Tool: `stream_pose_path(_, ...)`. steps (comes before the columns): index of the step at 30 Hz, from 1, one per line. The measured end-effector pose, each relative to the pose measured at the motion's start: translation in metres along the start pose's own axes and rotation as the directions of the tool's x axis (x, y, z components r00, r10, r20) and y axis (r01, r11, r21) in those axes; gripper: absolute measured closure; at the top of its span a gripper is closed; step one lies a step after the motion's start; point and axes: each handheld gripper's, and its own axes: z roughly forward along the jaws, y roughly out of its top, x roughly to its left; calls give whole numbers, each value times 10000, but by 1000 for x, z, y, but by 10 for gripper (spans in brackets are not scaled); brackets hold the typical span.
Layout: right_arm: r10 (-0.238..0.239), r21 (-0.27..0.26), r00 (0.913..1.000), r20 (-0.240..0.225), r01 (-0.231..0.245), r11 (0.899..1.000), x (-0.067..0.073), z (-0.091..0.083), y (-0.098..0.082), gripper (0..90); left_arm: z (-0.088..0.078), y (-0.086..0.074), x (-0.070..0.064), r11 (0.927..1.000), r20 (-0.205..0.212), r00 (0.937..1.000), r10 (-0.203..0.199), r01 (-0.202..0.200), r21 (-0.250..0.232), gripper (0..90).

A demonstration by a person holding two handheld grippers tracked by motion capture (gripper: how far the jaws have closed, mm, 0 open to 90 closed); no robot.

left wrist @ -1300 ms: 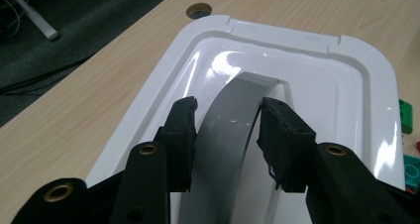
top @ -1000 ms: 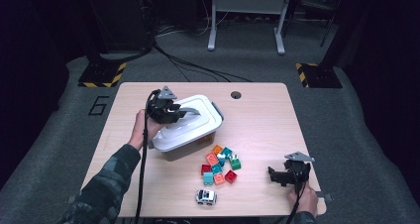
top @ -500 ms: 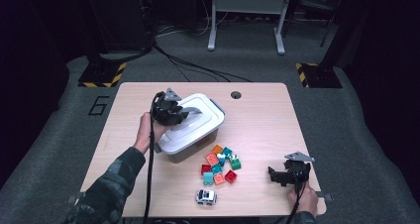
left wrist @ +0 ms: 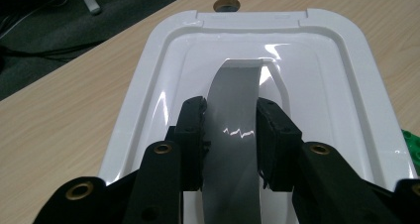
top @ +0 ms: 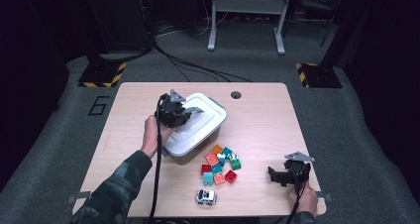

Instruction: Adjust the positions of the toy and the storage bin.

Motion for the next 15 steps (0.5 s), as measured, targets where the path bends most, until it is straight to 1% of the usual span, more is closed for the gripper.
stream_pose_path(1, 0, 0, 10000, 0, 0, 10000, 0, 0, 0, 0, 0, 0, 0, 10000, 0, 10000, 0, 0, 0, 666)
stream_pose_path(2, 5, 0, 10000, 1, -5, 10000, 0, 0, 0, 0, 0, 1, -3, 9998, -95, 9997, -216, 216, -12, 667)
stream_pose_path(3, 5, 0, 10000, 1, -5, 10000, 0, 0, 0, 0, 0, 1, -3, 9998, -95, 9997, -216, 216, -12, 666)
stream_pose_path(4, 3, 1, 10000, 0, -3, 10000, 0, 0, 0, 0, 1, 1, -6, 9994, -199, 9992, -345, 345, -3, 667)
stream_pose_path(6, 3, 1, 10000, 0, -3, 10000, 0, 0, 0, 0, 2, 2, -7, 9992, -228, 9989, -403, 402, -44, 668)
stream_pose_path(8, -12, -10, 10000, 12, 12, 10000, 0, 0, 0, 0, 2, 3, -11, 9988, -271, 9984, -494, 494, 18, 670)
stream_pose_path(9, 0, -5, 10000, -7, 0, 10000, 0, 0, 0, 0, 3, 3, -12, 9988, -248, 9985, -496, 495, -30, 671)
stream_pose_path(10, -12, -1, 10000, 12, 12, 10000, 0, 0, 0, 0, 4, 4, -13, 9982, -257, 9980, -583, 580, -132, 673)
stream_pose_path(13, 0, -14, 10000, -7, 0, 10000, 0, 0, 0, 0, 5, 4, -12, 9989, -212, 9987, -461, 459, -104, 674)
stream_pose_path(15, 5, -10, 10000, -7, -5, 10000, 0, 0, 0, 0, 6, 4, -12, 9988, -179, 9988, -467, 464, -143, 674)
